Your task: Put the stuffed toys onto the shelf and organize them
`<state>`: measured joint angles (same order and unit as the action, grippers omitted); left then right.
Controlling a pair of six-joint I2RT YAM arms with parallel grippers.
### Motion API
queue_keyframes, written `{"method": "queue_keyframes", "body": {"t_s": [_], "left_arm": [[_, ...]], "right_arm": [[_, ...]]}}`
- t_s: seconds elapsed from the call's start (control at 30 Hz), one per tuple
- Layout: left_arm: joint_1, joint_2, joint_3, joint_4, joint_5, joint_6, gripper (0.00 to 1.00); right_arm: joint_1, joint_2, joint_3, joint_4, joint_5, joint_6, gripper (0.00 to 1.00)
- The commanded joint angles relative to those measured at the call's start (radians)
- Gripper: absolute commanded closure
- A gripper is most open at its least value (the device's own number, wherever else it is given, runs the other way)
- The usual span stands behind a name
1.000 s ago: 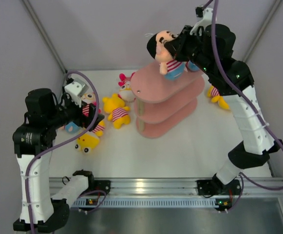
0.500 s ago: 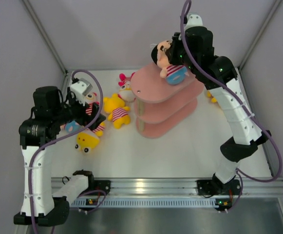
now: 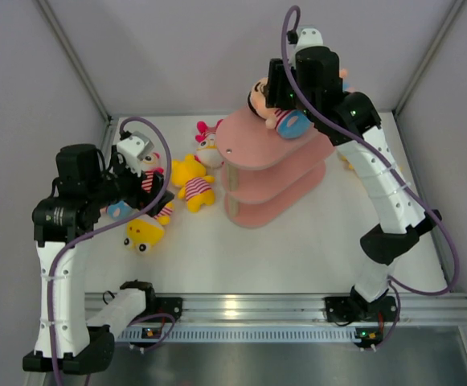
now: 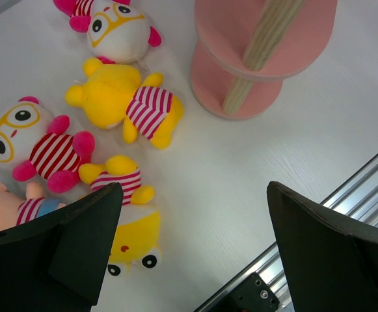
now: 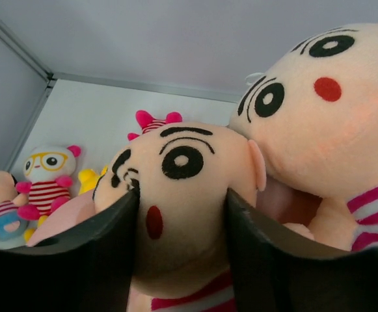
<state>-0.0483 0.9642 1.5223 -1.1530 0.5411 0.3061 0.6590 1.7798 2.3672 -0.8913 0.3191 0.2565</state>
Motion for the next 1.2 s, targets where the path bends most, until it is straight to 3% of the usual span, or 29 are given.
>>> {"method": "queue_keyframes", "body": {"t_s": [0.0, 0.1, 0.3, 0.4, 0.43, 0.53, 0.6, 0.7, 0.77, 0.97, 1.17], "left_arm": [[0.002, -0.004, -0.008, 0.007, -0.009, 0.024, 0.01], [0.002, 0.005, -0.019, 0.009, -0.044, 0.039, 0.01], [0.002, 0.065, -0.062, 0.030, -0.188, 0.035, 0.01], [0.002, 0.117, -0.097, 0.085, -0.395, 0.021, 0.01], [0.002, 0.126, -0.123, 0.114, -0.541, 0.019, 0.01], [0.010, 0.191, -0.186, 0.243, -0.780, 0.071, 0.02], [0.095, 0.285, -0.160, 0.277, -0.782, 0.093, 0.06], [0.257, 0.423, -0.090, 0.288, -0.679, 0.099, 0.10], [0.335, 0.485, -0.073, 0.312, -0.725, 0.106, 0.12], [0.352, 0.678, -0.142, 0.470, -0.946, 0.172, 0.11], [0.416, 0.781, -0.143, 0.541, -0.874, 0.203, 0.11]], "right_arm": [[0.011, -0.052, -0.023, -0.005, -0.014, -0.016, 0.44], [0.014, -0.086, -0.043, 0.008, -0.051, -0.020, 0.32], [0.022, -0.144, -0.083, 0.034, -0.067, -0.029, 0.22], [0.028, -0.190, -0.088, 0.054, -0.080, -0.033, 0.20], [0.031, -0.200, -0.091, 0.067, -0.084, -0.036, 0.20], [0.050, -0.258, -0.129, 0.130, -0.087, -0.056, 0.18], [0.063, -0.308, -0.195, 0.164, -0.100, -0.075, 0.17], [0.077, -0.361, -0.269, 0.218, -0.115, -0.097, 0.17], [0.083, -0.385, -0.324, 0.262, -0.126, -0.109, 0.17], [0.106, -0.419, -0.376, 0.288, -0.140, -0.140, 0.16], [0.135, -0.412, -0.402, 0.287, -0.143, -0.166, 0.16]]}}
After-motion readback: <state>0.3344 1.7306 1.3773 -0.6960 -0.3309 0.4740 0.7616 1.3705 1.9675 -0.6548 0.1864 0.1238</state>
